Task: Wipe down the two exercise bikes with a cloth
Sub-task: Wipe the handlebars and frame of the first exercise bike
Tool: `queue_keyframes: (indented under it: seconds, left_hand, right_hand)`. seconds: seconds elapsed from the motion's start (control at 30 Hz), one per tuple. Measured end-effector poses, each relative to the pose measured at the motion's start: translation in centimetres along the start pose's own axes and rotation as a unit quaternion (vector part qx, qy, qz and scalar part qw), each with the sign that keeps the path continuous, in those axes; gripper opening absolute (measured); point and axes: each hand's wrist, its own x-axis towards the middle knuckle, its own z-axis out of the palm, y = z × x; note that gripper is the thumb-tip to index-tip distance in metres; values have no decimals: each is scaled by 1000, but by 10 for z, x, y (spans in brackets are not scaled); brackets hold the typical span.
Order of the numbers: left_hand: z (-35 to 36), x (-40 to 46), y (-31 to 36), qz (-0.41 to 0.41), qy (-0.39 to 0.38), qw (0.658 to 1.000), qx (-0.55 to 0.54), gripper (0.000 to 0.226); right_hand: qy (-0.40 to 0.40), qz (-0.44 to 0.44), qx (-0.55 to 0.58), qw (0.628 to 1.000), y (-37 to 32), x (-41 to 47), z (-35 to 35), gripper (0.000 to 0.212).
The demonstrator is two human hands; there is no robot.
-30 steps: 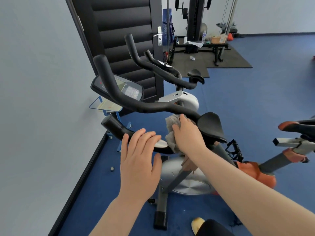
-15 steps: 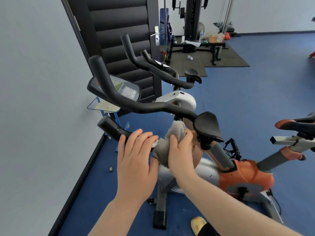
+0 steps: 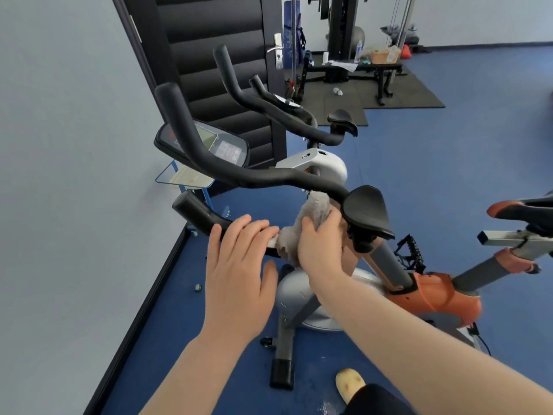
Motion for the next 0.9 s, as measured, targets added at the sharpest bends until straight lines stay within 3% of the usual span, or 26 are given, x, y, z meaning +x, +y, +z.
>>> queue_keyframes:
  seconds: [0.13,0.43,0.57,0.77,0.9]
  left_hand:
    - [0,1,3,-11,5,1000,-14,48]
    - [6,1,5,-29,21,999,-32,55]
    - [8,1,9,-50,61,994,-69,47]
    - [14,13,26,-125,144,978,-88,32]
    - [21,32,44,-189,189,956,-122,25]
  right_hand:
    - [-68,-135,-116,982,7,-7,-5,52]
    - [-171,-150,-304,925,4,14,-19,55]
    - [-168,-136,-246,945,-11,20,-24,58]
    - [-244,-217,-288,900,-7,14,-58,48]
    - [-333,-225,-239,884,-35,41,-97,31]
